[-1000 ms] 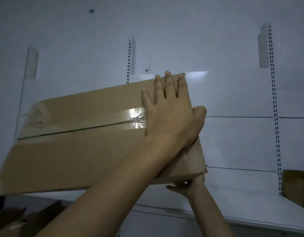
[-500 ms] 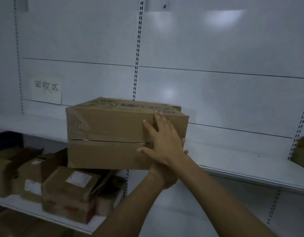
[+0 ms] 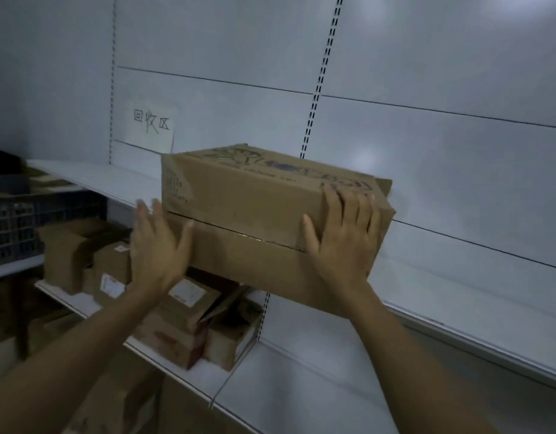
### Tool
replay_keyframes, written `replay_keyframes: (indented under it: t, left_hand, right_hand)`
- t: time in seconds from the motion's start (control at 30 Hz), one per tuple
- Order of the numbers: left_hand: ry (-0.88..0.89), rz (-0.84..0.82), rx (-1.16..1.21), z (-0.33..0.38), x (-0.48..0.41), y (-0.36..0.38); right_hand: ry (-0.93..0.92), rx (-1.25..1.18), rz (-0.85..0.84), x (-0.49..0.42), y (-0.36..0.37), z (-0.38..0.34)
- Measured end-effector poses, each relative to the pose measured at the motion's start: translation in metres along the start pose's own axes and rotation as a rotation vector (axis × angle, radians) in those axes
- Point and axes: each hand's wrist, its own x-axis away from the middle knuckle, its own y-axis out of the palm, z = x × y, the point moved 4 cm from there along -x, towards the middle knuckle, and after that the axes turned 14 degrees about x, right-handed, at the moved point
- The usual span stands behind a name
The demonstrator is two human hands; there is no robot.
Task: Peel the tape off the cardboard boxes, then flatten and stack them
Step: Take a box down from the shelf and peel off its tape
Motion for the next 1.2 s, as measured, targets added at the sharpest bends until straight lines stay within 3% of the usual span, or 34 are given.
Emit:
replay_keyframes:
  t: [0.07,0.13,0.23,0.33,0.4,0.53,0.63,0.83,0.93,1.03,1.13,1.2]
  left_hand:
    - [-0.159,-0.015,0.25,-0.014,-0.016,-0.005]
    - [-0.151,-0.061,0.442,-0.013,-0.032,0.002]
    - [-0.195,0.046,0.531,-0.021,-0.038,0.018]
    - [-0.156,0.184,0.677,-0.024,-0.036,0.03]
    - [-0.171,0.18,0.71,-0.028,-0.041,0.037]
    - [-0.084,0.079,0.73,-0.026,-0.052,0.044]
    - [-0.092,-0.033,0.7,-0.017,-0.055,0.055]
    - [0.12,-0.357,0.996,-0.013,-0.051,0.083]
    - [0.112,-0.372,1.134,-0.02,-0.054,0.092]
    - [-0.069,-0.396,1.262,-0.024,-0.059,0.106]
    - [-0.422,-0.632,1.357,-0.022,-0.073,0.131]
    - [-0.454,-0.76,1.366,-0.018,-0.09,0.138]
  right_hand:
    - [-0.034,0.01,0.031,0.013,0.003,-0.004]
    - [-0.055,0.029,0.045,0.019,0.004,-0.004]
    - [-0.027,0.04,0.034,0.016,0.004,-0.01]
    - [0.226,0.042,0.007,0.006,0.009,-0.032]
    - [0.352,0.054,0.003,-0.008,0.017,-0.068]
    - [0.065,-0.007,-0.019,-0.042,0.039,-0.171]
    - [0.043,0.038,-0.054,-0.066,0.051,-0.212]
    - [0.08,0.12,-0.083,-0.071,0.064,-0.174]
    - [0.066,0.1,-0.109,-0.071,0.065,-0.166]
    - [0.092,0.096,-0.118,-0.072,0.064,-0.166]
    - [0.101,0.11,-0.125,-0.071,0.063,-0.165]
    - [0.094,0.122,-0.129,-0.07,0.063,-0.163]
